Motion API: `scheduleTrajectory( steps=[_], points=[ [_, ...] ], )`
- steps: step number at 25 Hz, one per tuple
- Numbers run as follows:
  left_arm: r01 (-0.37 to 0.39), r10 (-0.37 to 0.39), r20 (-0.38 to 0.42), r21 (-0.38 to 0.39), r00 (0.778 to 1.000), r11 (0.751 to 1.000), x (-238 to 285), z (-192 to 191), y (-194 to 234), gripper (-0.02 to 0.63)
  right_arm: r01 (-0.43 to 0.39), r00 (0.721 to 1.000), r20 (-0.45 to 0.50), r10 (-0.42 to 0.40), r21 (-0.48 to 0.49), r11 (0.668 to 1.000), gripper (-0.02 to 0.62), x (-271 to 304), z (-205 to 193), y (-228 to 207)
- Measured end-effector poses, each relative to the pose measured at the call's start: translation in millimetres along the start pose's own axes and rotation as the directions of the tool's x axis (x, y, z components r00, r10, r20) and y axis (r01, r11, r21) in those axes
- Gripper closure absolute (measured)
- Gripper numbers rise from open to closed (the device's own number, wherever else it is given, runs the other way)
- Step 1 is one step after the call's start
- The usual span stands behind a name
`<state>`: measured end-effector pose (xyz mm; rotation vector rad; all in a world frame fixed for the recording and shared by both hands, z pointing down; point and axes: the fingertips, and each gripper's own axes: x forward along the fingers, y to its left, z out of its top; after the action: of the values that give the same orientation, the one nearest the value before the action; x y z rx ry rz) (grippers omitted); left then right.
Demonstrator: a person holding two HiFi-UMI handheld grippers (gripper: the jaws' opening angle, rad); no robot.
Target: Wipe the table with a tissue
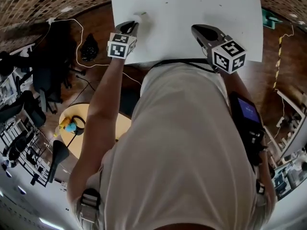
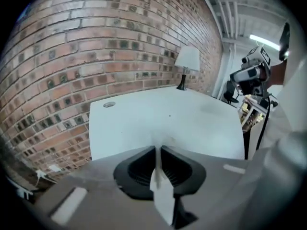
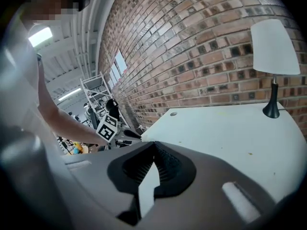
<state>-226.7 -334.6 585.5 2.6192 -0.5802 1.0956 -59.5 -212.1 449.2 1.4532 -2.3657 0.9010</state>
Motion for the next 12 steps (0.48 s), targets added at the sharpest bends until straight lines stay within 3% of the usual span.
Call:
scheduleTrajectory(
  steps=[6,12],
  points=[
    [0.054,-0.031,-0.137,0.169,0.990,0.984,22.7,-4.0,11.1,0.568,0.068,0.998,0.014,-0.068,0.044,0.997,0.588,-9.5,-11.0,-1.6],
    [0.135,-0.066,-0.282,0.235,0.957,0.963,36.4,-14.9,3.4,0.568,0.090,0.995,0.027,-0.092,0.068,0.994,0.588,-11.8,-12.5,-4.0]
  ],
)
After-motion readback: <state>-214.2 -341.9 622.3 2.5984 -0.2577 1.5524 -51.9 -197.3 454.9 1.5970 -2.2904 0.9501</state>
